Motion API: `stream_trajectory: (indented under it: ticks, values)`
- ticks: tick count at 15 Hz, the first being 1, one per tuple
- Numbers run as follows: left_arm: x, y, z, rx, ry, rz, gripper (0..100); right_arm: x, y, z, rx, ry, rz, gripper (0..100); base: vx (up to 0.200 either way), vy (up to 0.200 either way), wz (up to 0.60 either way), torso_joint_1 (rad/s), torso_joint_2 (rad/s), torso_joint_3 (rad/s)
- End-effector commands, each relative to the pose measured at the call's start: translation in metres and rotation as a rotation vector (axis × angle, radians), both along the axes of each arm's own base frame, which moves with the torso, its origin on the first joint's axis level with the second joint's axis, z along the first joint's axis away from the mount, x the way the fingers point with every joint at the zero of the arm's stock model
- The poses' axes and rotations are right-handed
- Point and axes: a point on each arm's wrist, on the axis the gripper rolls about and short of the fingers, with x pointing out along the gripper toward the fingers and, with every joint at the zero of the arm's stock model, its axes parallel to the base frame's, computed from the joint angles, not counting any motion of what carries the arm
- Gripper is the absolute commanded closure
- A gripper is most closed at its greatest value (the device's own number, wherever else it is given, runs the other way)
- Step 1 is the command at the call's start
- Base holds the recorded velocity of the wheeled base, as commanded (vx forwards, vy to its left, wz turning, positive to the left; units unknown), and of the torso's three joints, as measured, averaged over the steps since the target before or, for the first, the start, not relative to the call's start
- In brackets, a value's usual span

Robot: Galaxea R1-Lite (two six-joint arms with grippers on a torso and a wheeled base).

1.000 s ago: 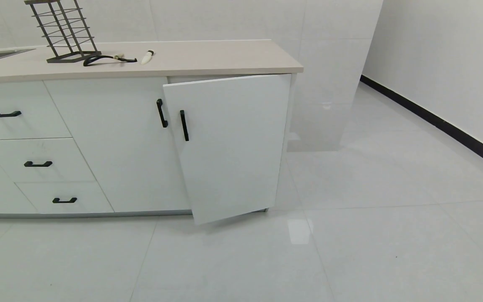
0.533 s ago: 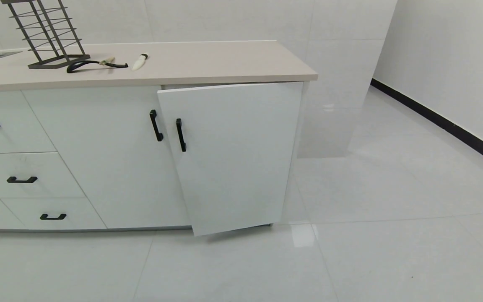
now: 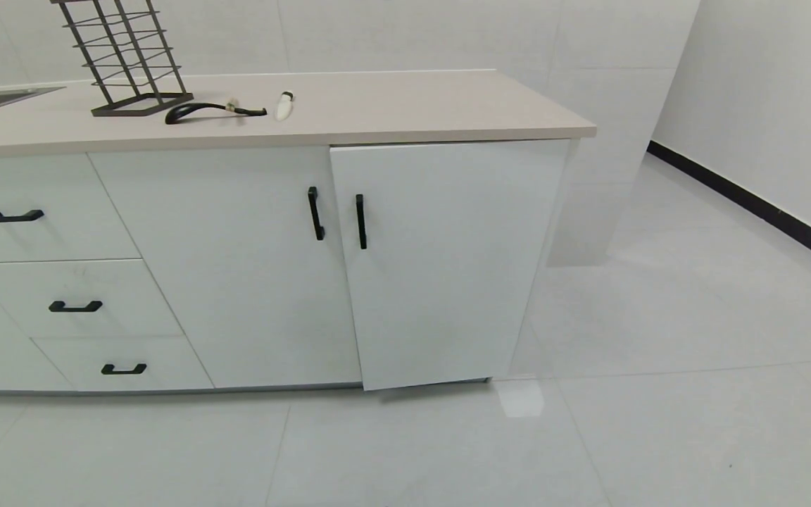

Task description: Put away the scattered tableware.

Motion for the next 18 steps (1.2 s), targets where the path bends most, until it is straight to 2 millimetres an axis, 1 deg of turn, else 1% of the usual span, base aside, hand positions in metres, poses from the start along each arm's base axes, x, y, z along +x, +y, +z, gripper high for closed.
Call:
stream_trajectory:
  ticks: [1,6,9,10,12,13,15,17,18]
  values:
    - [0.0001,0.0,0.0,-0.001,0.001,0.0,0,0.0005,0.0,0.0002,0.0,0.005,-0.001,100,0.0,0.2,0.0,0.002,0.0,0.002]
    - [0.0001,0.0,0.0002,-0.004,0.0,0.0,0,0.0004,-0.0003,0.0002,-0.011,0.007,-0.017,100,0.0,0.2,0.0,0.004,0.0,0.003]
    - [0.0001,0.0,0.0002,-0.005,0.0,0.002,0,0.0004,-0.0003,0.0,-0.005,0.009,-0.018,100,0.2,0.2,0.0,0.001,0.0,0.005]
    - [0.0001,0.0001,0.0002,-0.007,0.0,0.003,0,0.0004,-0.0001,0.0,-0.005,0.009,-0.032,100,0.2,0.0,0.0,0.002,0.0,-0.002]
    - [0.0001,0.0001,0.0002,-0.005,0.0,0.003,0,-0.0009,0.0022,0.0,-0.026,-0.011,-0.162,100,0.2,0.0,0.0,0.002,0.0,0.0]
    - [0.0001,0.0001,0.0002,-0.005,0.0,0.003,0,-0.0012,0.0022,0.0,-0.036,-0.015,-0.158,100,0.2,0.0,0.0,-0.002,0.01,-0.002]
    - [0.0001,0.0001,0.0003,-0.007,-0.002,0.005,0,-0.0012,0.0028,-0.0003,-0.027,-0.012,-0.129,100,0.0,0.0,0.0,0.0,0.0,0.0]
    - [0.0001,0.0001,0.0003,-0.01,-0.002,0.006,0,-0.0051,0.0023,-0.0012,-0.011,-0.061,-0.039,100,0.0,0.0,0.0,0.0,0.0,0.0]
    - [0.0001,0.0001,0.0003,-0.013,-0.001,0.008,0,-0.0054,0.0024,-0.0013,-0.011,-0.065,-0.046,100,0.0,0.0,0.0,0.0,0.0,0.0]
